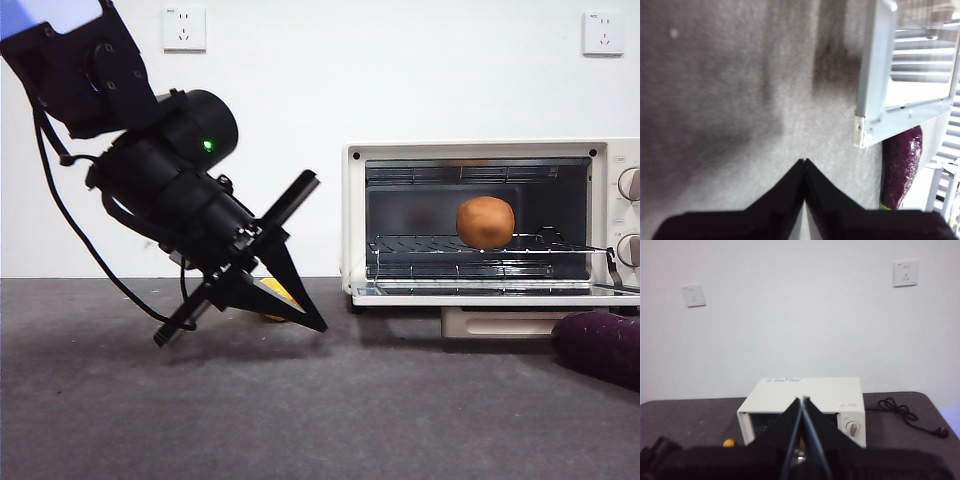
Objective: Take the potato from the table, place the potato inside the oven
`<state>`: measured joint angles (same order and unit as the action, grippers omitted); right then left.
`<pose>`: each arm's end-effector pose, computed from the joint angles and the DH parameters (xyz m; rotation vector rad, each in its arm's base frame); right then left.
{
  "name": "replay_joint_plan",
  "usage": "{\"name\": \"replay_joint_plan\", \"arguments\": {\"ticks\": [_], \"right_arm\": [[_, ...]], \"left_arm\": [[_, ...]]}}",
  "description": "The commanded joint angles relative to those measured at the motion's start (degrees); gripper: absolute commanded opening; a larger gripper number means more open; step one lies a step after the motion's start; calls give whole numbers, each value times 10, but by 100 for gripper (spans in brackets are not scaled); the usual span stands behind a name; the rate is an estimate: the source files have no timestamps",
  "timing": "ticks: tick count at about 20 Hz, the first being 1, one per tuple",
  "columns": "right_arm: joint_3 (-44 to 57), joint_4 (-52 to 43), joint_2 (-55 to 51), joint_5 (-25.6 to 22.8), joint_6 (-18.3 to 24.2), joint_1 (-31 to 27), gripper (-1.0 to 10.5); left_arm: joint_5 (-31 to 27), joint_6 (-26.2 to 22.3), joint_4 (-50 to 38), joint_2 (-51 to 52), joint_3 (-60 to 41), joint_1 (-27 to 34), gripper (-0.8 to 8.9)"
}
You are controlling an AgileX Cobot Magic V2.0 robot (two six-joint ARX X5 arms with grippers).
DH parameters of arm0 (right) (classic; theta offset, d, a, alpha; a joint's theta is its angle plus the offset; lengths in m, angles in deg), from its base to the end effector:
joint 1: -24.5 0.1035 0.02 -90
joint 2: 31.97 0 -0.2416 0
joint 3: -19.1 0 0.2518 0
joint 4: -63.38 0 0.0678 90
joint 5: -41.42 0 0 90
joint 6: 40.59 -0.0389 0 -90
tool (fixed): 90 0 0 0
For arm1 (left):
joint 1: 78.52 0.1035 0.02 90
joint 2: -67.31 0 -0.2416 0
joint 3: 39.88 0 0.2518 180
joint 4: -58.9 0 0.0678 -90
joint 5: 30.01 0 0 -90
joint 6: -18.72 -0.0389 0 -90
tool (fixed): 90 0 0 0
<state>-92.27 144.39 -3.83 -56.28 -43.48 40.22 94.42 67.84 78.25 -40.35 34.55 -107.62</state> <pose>-0.0535 -0.0205 0.4716 0.0582 -0.0344 0.1409 0.3079 -0.1965 0.1164 -0.7519 1.3413 -0.5499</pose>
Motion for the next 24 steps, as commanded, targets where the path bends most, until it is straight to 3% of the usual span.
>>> {"name": "replay_joint_plan", "arguments": {"ticks": [1,11,18,24], "right_arm": [[-2,9,-2,6,4,0,-8],[-3,24,-2,9,1,0,-8],[-3,29,-2,29,-1,0,-8],[-3,37,-2,29,-7,0,-8]], "left_arm": [[-5,24,-16,-10,-2,-9,-8],[-35,104,-53,-11,-1,-17,-8],[-44,121,-66,-16,1,-20,-8],[-10,120,-69,-55,57,-42,-8]]}}
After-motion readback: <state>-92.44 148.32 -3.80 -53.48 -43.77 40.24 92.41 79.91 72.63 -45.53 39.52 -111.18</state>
